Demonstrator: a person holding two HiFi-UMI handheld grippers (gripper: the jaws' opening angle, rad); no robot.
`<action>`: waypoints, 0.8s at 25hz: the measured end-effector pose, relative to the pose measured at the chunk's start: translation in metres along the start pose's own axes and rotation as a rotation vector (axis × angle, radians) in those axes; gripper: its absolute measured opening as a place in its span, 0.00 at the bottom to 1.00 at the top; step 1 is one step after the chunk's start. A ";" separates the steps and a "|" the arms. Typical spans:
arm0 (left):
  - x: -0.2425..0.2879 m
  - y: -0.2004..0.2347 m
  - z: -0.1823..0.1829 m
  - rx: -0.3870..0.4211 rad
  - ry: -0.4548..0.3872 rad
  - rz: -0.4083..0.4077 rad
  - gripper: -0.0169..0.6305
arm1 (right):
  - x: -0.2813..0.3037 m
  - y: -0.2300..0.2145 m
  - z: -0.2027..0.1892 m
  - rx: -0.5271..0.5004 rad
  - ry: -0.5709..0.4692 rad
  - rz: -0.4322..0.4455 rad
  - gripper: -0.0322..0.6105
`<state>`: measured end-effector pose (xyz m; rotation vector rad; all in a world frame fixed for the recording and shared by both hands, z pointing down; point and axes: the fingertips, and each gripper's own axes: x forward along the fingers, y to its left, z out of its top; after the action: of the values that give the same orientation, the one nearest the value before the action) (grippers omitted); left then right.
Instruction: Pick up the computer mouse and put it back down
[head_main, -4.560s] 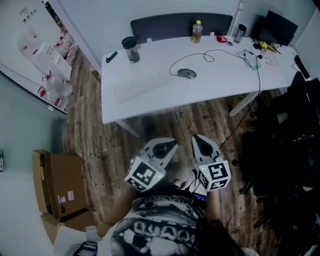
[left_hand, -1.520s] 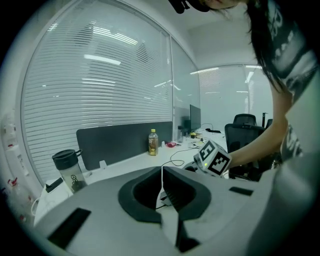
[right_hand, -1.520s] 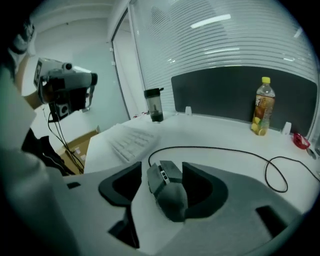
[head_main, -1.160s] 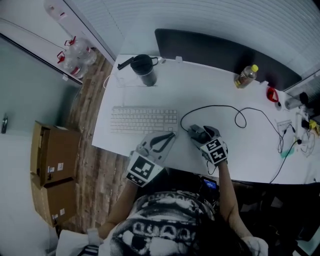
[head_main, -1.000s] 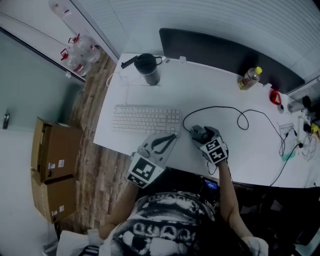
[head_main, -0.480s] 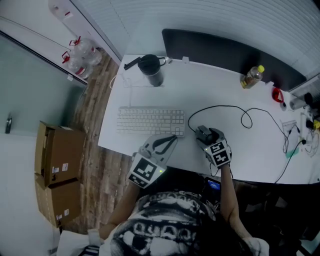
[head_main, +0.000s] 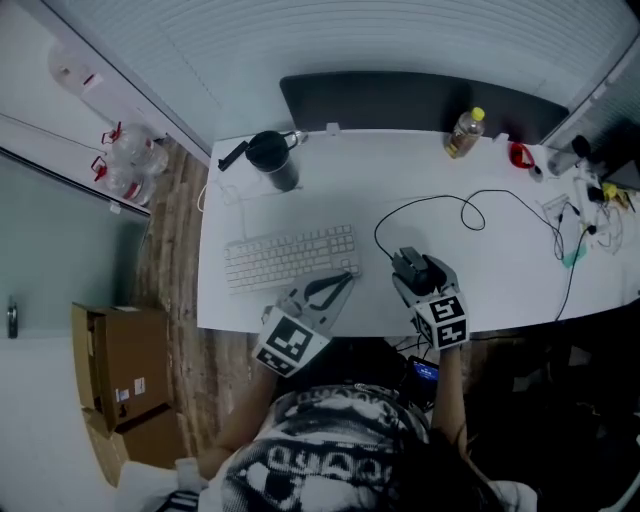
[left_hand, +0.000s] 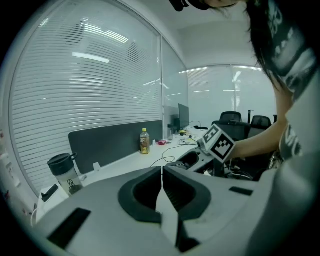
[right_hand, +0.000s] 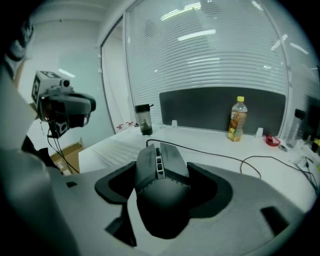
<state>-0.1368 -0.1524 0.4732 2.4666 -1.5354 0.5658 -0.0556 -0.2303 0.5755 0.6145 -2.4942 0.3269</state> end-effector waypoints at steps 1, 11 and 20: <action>0.000 -0.002 0.000 0.007 -0.001 -0.018 0.03 | -0.008 0.000 0.004 0.011 -0.019 -0.024 0.54; -0.007 -0.026 0.005 0.078 -0.039 -0.207 0.03 | -0.090 0.013 0.022 0.085 -0.131 -0.241 0.54; -0.006 -0.070 -0.001 0.134 -0.051 -0.419 0.03 | -0.138 0.031 -0.006 0.194 -0.144 -0.420 0.54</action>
<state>-0.0771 -0.1159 0.4747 2.8089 -0.9721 0.5463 0.0354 -0.1516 0.5001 1.2545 -2.4017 0.3743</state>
